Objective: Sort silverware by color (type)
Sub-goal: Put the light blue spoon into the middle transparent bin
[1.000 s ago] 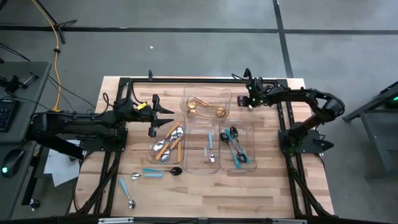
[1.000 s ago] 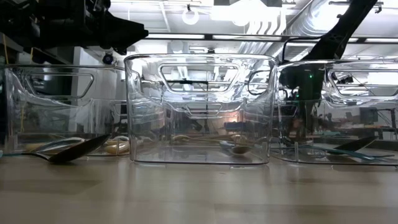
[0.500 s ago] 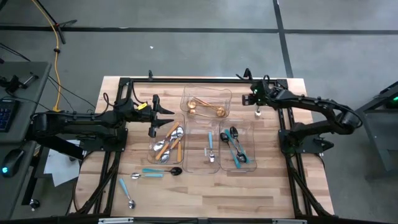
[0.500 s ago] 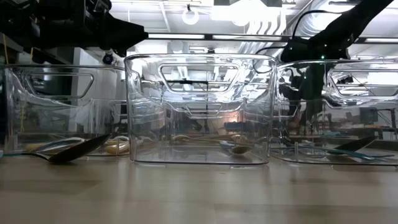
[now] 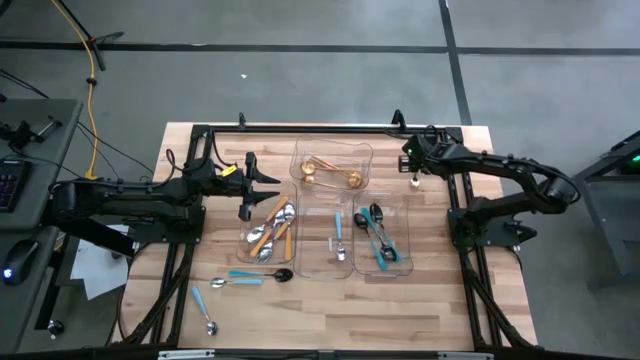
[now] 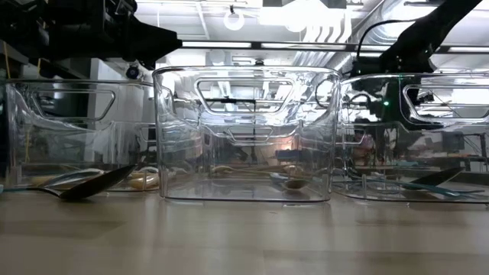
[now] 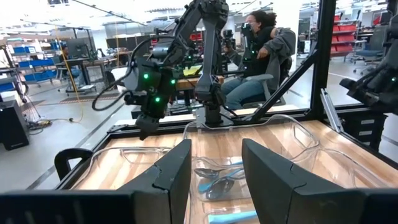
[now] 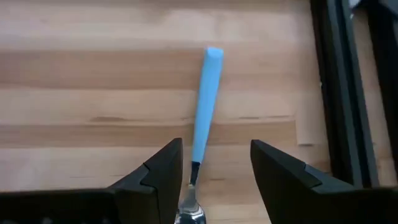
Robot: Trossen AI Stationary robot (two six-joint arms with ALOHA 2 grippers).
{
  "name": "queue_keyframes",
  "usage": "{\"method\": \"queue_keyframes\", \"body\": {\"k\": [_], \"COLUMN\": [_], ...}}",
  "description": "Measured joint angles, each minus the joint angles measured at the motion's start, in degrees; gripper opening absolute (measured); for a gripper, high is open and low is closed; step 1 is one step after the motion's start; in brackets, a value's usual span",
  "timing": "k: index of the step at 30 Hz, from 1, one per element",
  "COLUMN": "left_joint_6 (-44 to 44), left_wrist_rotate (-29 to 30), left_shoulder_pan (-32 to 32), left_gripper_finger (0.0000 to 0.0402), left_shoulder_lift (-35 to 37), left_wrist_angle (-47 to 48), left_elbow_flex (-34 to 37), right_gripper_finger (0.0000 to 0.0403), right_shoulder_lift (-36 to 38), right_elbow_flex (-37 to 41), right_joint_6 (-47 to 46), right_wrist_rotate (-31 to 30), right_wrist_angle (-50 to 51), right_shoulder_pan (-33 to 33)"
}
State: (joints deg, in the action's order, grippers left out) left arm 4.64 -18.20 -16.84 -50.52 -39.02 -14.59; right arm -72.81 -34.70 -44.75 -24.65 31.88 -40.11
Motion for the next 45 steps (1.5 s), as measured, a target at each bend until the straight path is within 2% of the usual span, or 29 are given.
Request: {"method": "queue_keyframes", "body": {"k": [10,17,20,26,28,33,38,45], "left_joint_6": [0.0,0.0,0.0,0.0,0.0,0.0,0.0,0.0], "left_wrist_rotate": [0.0,0.0,0.0,0.0,0.0,0.0,0.0,0.0], "left_shoulder_pan": [0.0,0.0,0.0,0.0,0.0,0.0,0.0,0.0], "left_gripper_finger": [0.013,0.013,0.013,0.013,0.013,0.013,0.013,0.013], "left_shoulder_lift": [0.0,0.0,0.0,0.0,0.0,0.0,0.0,0.0], "left_wrist_angle": [-0.1,-0.3,-0.3,-0.3,-0.3,-0.3,-0.3,-0.2], "left_elbow_flex": [0.0,0.0,0.0,0.0,0.0,0.0,0.0,0.0], "right_gripper_finger": [0.0173,0.0168,0.014,0.0031,0.0012,0.0032,0.0009,0.001], "right_shoulder_lift": [-10.4,-11.8,-11.9,-11.9,-11.9,-11.9,-11.9,-11.9], "right_elbow_flex": [0.0,-0.1,-0.1,-0.2,-0.2,-0.2,-0.2,-0.1], "right_joint_6": [0.8,2.3,2.3,2.7,3.4,4.2,5.1,6.1], "right_wrist_rotate": [2.4,3.3,3.7,4.8,4.7,4.7,4.7,5.3], "right_wrist_angle": [-2.1,-5.4,-5.6,-5.8,-5.8,-6.1,-6.2,-6.4], "right_shoulder_pan": [-1.4,-2.0,-2.1,-2.2,-2.2,-2.2,-2.2,-2.2]}}
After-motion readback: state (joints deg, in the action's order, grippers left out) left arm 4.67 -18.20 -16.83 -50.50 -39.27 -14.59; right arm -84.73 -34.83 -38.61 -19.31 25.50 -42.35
